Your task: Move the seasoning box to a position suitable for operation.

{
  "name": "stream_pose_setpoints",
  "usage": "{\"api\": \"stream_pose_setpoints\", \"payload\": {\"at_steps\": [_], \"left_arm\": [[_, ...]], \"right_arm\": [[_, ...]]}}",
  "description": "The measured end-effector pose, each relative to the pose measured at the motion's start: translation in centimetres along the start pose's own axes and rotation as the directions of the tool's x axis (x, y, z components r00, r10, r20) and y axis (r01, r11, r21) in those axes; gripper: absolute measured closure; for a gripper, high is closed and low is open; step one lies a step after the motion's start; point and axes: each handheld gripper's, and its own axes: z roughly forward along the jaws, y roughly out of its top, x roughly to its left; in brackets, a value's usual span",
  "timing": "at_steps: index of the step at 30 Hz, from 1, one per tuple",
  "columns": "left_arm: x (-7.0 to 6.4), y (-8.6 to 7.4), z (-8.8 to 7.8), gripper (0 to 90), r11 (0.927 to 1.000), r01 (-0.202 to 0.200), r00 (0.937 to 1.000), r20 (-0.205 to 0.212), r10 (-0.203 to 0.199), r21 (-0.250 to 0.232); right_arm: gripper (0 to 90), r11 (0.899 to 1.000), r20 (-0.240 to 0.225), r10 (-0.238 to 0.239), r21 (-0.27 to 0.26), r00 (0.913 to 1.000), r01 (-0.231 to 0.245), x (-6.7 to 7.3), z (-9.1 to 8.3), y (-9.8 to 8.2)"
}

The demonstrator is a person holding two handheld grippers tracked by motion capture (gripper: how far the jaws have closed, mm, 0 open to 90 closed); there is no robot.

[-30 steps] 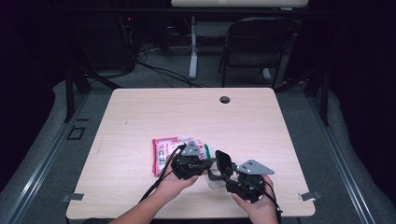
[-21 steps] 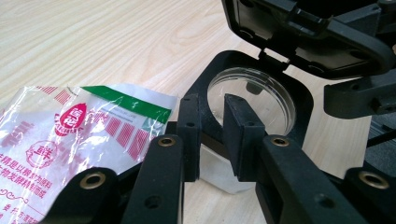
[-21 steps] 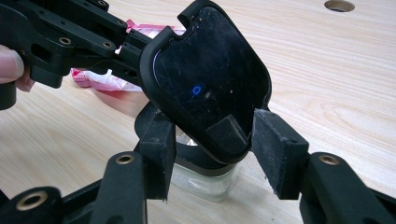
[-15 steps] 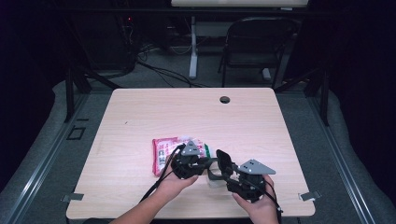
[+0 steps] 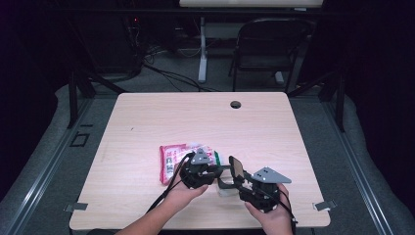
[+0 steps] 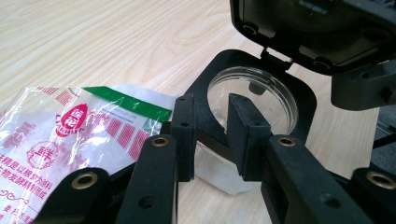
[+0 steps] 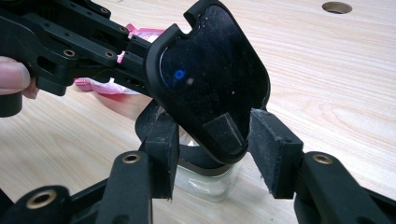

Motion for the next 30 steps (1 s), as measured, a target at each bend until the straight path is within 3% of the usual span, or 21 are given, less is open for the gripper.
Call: {"api": "stream_pose_setpoints", "payload": {"at_steps": [21,30], "left_arm": [[-0.1,-0.1,0.0,72.9,1.0000,0.001,1.0000,-0.003,-0.001,-0.009],[-0.1,-0.1,0.0,72.8,1.0000,-0.002,1.0000,-0.003,0.002,-0.008]], "right_arm": [[75.6,0.998,-0.007,0.050,-0.032,0.9987,-0.050,-1.2,-1.5,-0.4],[78.3,0.993,-0.014,0.116,-0.022,0.9931,-0.116,-2.4,-2.1,-0.7]]}}
